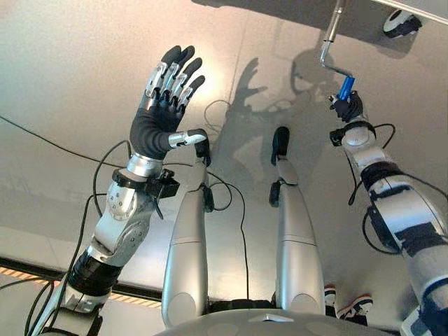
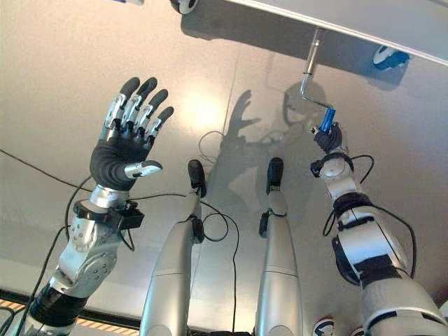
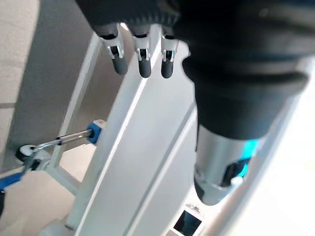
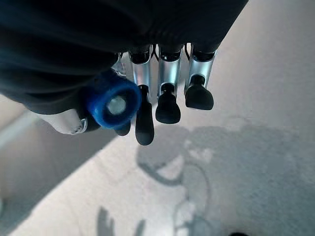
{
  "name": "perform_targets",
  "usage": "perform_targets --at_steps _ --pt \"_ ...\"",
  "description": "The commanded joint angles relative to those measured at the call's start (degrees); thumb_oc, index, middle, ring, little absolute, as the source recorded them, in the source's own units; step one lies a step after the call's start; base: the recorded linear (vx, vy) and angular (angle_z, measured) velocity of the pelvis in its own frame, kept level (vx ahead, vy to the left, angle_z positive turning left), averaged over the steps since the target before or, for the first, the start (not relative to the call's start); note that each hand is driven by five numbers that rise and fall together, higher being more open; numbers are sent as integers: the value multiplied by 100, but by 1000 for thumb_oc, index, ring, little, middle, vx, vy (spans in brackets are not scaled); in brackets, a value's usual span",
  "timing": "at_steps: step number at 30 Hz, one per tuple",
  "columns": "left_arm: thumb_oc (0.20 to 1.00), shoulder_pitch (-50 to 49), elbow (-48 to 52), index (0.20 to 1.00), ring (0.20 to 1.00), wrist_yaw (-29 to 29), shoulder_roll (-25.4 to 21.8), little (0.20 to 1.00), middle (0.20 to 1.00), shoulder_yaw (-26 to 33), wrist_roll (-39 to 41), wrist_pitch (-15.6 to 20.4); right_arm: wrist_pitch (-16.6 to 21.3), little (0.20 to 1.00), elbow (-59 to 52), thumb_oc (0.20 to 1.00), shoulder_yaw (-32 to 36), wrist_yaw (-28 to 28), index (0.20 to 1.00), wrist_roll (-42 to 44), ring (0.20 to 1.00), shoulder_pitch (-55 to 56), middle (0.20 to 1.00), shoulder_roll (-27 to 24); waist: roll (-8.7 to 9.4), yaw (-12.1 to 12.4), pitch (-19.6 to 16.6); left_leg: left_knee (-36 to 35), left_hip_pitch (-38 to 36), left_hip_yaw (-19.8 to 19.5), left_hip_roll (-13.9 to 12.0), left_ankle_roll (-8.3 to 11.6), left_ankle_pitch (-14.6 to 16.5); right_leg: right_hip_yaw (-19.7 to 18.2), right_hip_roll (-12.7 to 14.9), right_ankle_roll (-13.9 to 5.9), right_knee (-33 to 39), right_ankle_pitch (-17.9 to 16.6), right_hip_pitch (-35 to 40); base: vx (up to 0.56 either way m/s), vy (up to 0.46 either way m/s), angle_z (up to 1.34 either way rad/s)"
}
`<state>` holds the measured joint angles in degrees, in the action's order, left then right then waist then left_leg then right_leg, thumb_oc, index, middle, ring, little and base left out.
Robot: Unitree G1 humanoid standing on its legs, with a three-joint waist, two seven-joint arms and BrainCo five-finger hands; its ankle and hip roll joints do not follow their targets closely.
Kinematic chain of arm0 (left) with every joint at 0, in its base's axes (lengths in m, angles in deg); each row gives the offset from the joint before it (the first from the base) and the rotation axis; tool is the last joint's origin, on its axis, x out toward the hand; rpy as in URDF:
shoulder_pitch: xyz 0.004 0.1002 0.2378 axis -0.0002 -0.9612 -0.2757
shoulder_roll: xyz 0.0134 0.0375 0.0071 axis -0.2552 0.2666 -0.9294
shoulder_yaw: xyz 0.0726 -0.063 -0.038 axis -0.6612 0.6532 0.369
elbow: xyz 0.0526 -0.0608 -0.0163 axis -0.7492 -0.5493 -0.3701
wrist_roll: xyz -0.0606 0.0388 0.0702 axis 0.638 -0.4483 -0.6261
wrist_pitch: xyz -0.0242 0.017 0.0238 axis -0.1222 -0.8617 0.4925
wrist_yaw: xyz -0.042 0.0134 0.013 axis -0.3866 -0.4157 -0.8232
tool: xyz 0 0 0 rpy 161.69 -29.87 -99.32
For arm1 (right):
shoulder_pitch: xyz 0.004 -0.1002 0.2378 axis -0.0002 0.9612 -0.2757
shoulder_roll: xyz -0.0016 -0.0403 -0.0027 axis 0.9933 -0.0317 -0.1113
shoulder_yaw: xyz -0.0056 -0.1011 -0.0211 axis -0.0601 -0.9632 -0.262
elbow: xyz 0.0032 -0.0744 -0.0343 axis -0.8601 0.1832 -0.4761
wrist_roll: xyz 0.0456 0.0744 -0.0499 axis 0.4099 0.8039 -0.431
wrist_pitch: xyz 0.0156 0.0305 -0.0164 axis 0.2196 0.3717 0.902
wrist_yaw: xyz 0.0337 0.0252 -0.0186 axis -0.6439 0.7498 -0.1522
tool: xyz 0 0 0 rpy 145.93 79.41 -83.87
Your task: Raise the hospital bed
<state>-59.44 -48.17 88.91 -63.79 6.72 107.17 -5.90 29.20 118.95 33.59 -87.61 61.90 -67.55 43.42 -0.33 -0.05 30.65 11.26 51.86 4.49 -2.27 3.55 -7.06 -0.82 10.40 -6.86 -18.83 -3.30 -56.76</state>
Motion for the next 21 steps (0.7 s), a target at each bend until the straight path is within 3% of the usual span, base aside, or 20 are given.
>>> perform_targets --at_steps 1,21 --pt "1000 38 258 1000 1000 -51 92 1000 1000 -9 75 117 -416 200 368 200 -278 132 200 114 200 21 200 -643 -483 75 -86 647 -61 -145 134 -10 723 216 -231 -157 -11 72 206 0 0 0" --pt "1000 277 90 1000 1000 282 521 1000 1000 47 -66 -77 -832 200 153 200 -1362 570 200 -1396 200 -465 200 1292 -739 387 -86 1020 442 -217 300 -103 824 222 -68 -147 -254 117 -147 0 32 4"
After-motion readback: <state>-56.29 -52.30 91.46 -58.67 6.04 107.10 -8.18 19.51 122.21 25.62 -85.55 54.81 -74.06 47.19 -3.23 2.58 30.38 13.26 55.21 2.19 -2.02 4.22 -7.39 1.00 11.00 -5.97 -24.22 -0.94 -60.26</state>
